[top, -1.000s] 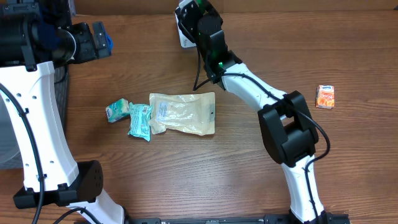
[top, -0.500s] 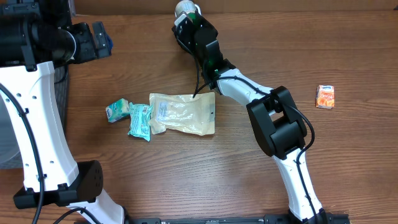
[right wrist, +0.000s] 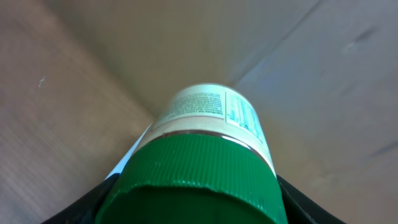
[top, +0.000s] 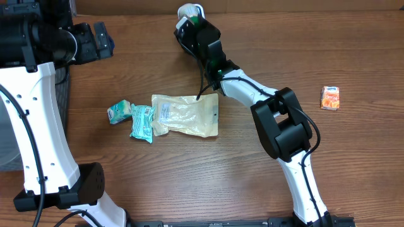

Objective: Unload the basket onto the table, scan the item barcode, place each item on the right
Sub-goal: 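Carry the jar to the white scanner and hold it there, then carry the jar right and set it beside the orange pack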

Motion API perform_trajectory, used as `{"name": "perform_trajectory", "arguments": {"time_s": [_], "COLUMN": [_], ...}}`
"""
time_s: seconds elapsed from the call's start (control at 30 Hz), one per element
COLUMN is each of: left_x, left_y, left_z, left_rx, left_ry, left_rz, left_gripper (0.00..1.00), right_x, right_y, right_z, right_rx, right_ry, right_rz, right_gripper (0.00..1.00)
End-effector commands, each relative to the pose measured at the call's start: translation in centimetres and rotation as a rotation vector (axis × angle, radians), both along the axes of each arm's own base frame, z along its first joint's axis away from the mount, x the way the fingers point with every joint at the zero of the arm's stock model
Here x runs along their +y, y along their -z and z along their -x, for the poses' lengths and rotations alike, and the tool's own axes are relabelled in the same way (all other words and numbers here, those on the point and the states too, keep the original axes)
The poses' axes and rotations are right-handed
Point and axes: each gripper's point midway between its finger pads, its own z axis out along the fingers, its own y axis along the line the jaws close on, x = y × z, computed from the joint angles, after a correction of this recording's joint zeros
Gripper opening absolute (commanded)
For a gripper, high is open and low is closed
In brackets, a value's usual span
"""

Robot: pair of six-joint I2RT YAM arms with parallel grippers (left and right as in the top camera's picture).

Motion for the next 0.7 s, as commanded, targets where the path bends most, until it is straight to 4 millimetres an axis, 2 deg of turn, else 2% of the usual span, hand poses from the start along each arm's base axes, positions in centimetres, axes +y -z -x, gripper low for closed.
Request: {"name": "perform_trajectory", "arguments": {"time_s": [0.0,0.2,0.27,0.33,0.43,0.57,0.67], "left_x": [-0.1,-0.1,-0.1,-0.1,-0.1,-0.1,-0.1], "left_y": [-0.1,-0.1,-0.1,-0.1,-0.1,-0.1,-0.1], "left_z": [-0.1,-0.1,-0.1,-0.1,-0.1,-0.1,-0.1], "left_rx": [-0.003,-0.003,-0.003,-0.003,-0.003,-0.003,-0.003], "left_ry": [0.018,0.018,0.018,0.018,0.018,0.018,0.018], "left_rz": [-0.015,-0.015,-0.015,-0.015,-0.015,-0.015,-0.015], "left_gripper": [0.99,0.99,0.99,1.00,1.00,1.00,1.00], "right_x": [-1.1,-3.6,-4.5,-5.7,-8.0,-10.5,-13.1], "right_y": [-10.5,-18.1,-20.1,-20.9,-20.5,-17.6,-15.0], "right_z": [0.8,5.4,7.7,9.8,13.1,17.7,19.6], "right_rx": [-0.081,0.055,0.125,0.209,0.377,0.671,0.842], "right_ry": [0.030,0.091,0.103,0.126,0.181,0.211,0.283], "right_rz": [-0.125,-0.314,-0.385,-0.439,-0.499,-0.540,-0.551], "right_gripper": [0.56,0.57,0.57,0.57,0.58,0.61,0.60]}}
